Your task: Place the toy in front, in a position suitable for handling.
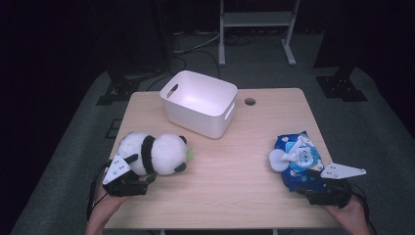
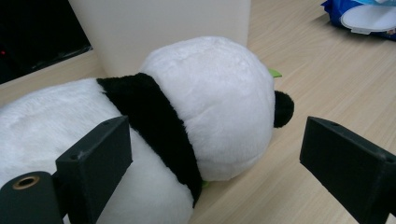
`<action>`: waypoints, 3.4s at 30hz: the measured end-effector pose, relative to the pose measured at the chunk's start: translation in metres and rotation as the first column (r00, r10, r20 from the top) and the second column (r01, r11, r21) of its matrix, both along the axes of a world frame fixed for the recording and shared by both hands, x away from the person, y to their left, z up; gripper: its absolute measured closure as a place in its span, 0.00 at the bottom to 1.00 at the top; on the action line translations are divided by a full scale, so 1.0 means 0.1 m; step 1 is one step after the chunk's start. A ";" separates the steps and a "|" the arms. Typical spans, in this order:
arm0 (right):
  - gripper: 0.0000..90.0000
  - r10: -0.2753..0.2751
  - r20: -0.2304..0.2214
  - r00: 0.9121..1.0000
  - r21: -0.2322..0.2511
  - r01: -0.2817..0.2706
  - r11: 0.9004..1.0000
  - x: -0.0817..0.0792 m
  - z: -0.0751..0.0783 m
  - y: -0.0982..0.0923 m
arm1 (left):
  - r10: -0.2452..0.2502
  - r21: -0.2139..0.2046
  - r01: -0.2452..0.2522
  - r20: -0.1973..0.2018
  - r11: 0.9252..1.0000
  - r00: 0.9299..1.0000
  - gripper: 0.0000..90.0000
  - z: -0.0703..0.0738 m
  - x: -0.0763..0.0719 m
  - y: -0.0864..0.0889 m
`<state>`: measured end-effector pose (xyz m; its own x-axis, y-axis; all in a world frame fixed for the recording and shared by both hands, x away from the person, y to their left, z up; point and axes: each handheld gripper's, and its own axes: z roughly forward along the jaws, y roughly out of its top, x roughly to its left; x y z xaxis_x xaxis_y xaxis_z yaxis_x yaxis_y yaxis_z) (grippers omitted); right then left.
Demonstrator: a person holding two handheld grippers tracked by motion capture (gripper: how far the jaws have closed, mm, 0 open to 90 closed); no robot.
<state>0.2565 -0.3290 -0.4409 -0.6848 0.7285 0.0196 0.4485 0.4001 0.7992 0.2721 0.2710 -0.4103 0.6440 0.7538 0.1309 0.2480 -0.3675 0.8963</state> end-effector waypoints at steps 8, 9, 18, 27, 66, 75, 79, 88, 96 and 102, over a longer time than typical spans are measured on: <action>0.25 0.001 0.002 1.000 0.000 -0.001 1.000 -0.01 0.01 0.01 | 0.007 0.013 -0.007 0.012 1.000 1.000 0.09 0.10 0.06 0.02; 0.25 0.002 0.005 1.000 -0.001 -0.002 1.000 -0.01 0.01 0.01 | 0.006 0.012 -0.006 0.016 1.000 1.000 0.09 0.12 0.08 0.02; 0.25 -0.003 0.013 1.000 0.006 0.003 1.000 -0.03 0.04 0.00 | -0.027 0.044 0.027 -0.014 0.999 1.000 0.09 0.21 0.37 0.01; 0.25 0.012 0.013 1.000 -0.002 -0.012 1.000 -0.04 0.05 0.02 | -0.041 0.092 0.044 -0.043 0.995 0.998 0.11 0.15 0.59 0.00; 0.25 0.031 0.004 0.999 0.012 -0.031 0.999 -0.03 0.04 0.05 | -0.289 0.129 0.295 -0.069 0.947 0.955 0.70 0.05 0.66 -0.66; 0.25 0.032 0.007 0.999 0.008 -0.032 0.999 -0.04 0.05 0.05 | -0.374 0.131 0.385 -0.097 0.914 0.922 0.70 0.07 0.65 -1.08; 0.25 0.033 0.007 0.999 0.009 -0.033 0.999 -0.04 0.05 0.05 | -0.399 0.136 0.410 -0.099 0.902 0.911 0.70 0.07 0.63 -1.24; 0.25 0.036 0.013 0.999 0.014 -0.036 0.999 -0.04 0.06 0.05 | -0.431 0.167 0.444 -0.108 0.880 0.896 0.67 0.09 0.60 -1.55; 0.25 0.099 0.023 0.995 0.060 -0.100 0.993 -0.04 0.14 0.19 | -0.447 0.175 0.461 -0.113 0.870 0.887 0.63 0.11 0.61 -1.67; 0.25 0.205 -0.007 0.979 0.100 -0.204 0.974 0.15 0.20 0.56 | -0.451 0.166 0.465 -0.119 0.870 0.885 0.57 0.18 0.66 -1.64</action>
